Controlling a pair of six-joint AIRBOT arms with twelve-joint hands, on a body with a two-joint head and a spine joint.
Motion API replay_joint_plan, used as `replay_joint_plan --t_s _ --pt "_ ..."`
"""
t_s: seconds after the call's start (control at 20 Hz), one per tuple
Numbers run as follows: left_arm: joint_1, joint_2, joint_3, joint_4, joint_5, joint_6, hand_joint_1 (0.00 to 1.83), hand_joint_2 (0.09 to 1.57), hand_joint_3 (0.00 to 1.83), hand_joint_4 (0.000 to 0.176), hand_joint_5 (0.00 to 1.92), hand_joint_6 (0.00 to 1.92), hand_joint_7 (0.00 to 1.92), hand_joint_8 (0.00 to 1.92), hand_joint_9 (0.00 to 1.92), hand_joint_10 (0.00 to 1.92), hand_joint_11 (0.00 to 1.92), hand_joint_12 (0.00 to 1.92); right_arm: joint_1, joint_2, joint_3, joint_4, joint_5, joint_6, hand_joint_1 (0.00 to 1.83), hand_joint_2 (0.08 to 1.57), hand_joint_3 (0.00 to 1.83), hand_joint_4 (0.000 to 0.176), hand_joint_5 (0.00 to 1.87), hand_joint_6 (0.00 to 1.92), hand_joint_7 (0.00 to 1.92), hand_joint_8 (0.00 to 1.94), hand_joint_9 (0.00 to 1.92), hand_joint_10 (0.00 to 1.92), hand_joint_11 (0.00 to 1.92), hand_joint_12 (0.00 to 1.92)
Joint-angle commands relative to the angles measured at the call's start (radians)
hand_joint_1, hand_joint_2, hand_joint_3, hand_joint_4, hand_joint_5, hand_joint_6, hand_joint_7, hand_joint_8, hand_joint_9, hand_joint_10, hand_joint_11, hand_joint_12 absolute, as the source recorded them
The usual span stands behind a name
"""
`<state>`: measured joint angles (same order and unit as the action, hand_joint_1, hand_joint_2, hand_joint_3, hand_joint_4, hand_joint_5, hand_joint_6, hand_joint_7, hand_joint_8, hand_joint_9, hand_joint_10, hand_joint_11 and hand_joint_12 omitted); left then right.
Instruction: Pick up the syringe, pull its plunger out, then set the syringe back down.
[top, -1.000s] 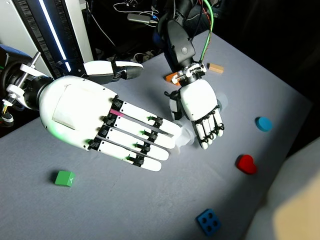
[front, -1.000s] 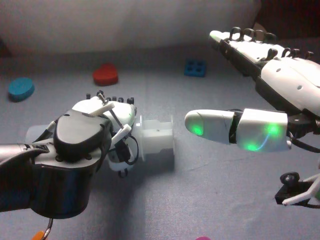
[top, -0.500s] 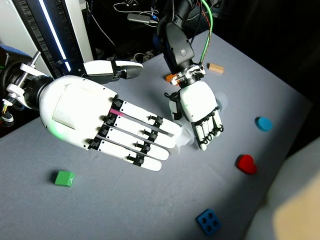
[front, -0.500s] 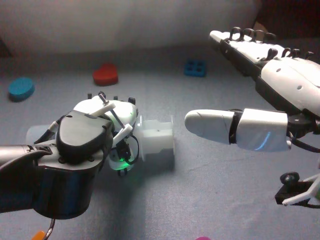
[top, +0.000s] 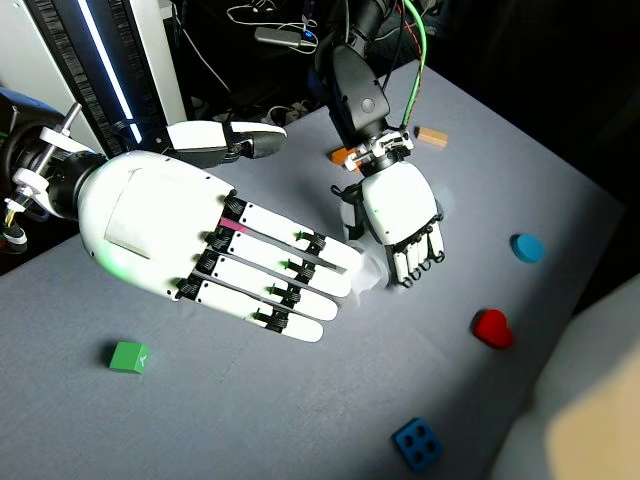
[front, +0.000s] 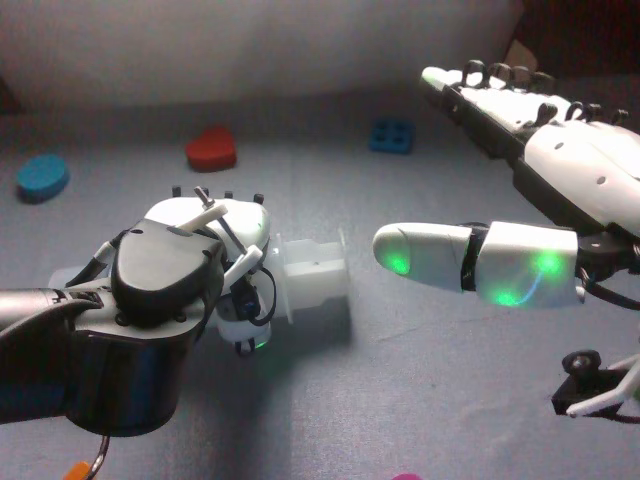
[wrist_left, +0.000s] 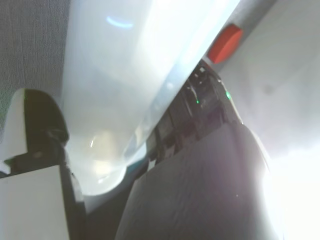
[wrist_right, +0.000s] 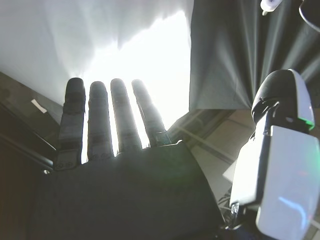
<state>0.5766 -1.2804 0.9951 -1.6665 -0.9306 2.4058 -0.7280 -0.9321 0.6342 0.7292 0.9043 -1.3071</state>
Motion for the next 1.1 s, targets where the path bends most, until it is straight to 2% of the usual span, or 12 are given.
replay_joint_plan --t_s 0.0,0.05,0.25,0.35,0.65,0.8,1.05 --pt "0.006 -0.007 -0.002 0.041 -0.006 0.006 1.33 1.25 0.00 0.000 0.73 1.32 0.74 1.41 0.61 1.55 0.38 1.43 0.010 0.000 -0.003 -0.065 0.097 0.024 0.17 0.86 0.00 0.000 0.00 0.00 0.00 0.00 0.00 0.00 0.00 0.25" --pt "0.006 -0.007 -0.002 0.041 -0.004 0.006 1.33 1.23 0.00 0.000 0.76 1.30 0.78 1.33 0.64 1.52 0.42 1.44 0.009 0.001 -0.003 -0.078 0.098 0.043 0.17 0.87 0.00 0.000 0.00 0.00 0.01 0.00 0.01 0.00 0.00 0.31" --pt "0.006 -0.005 -0.006 0.055 0.009 0.005 1.33 1.22 0.00 0.000 0.78 1.30 0.77 1.30 0.64 1.53 0.44 1.47 -0.008 0.004 -0.004 -0.135 0.125 0.135 0.17 0.88 0.00 0.000 0.02 0.01 0.05 0.01 0.04 0.01 0.00 0.37" --pt "0.004 0.002 -0.010 0.078 0.038 0.003 1.33 1.22 0.00 0.000 0.78 1.30 0.77 1.30 0.64 1.53 0.44 1.47 -0.014 0.004 -0.004 -0.136 0.133 0.157 0.18 0.88 0.01 0.000 0.02 0.01 0.05 0.01 0.05 0.01 0.00 0.37" --pt "-0.043 0.044 -0.035 0.127 0.082 0.004 1.33 1.24 0.00 0.000 0.78 1.32 0.71 1.35 0.61 1.57 0.42 1.49 -0.020 0.004 -0.004 -0.136 0.164 0.220 0.35 0.87 0.00 0.000 0.04 0.01 0.08 0.01 0.06 0.01 0.00 0.37" --pt "-0.071 0.075 -0.052 0.141 0.095 0.005 1.33 1.24 0.00 0.000 0.77 1.32 0.72 1.34 0.62 1.57 0.43 1.49 -0.021 0.010 -0.004 -0.136 0.163 0.224 0.37 0.88 0.00 0.000 0.04 0.00 0.08 0.01 0.08 0.01 0.00 0.35" --pt "-0.145 0.130 -0.068 0.142 0.133 0.109 1.33 1.24 0.00 0.000 0.78 1.33 0.72 1.32 0.62 1.57 0.43 1.49 -0.047 0.023 -0.004 -0.137 0.143 0.252 0.43 0.90 0.00 0.000 0.09 0.01 0.12 0.01 0.14 0.01 0.00 0.42"
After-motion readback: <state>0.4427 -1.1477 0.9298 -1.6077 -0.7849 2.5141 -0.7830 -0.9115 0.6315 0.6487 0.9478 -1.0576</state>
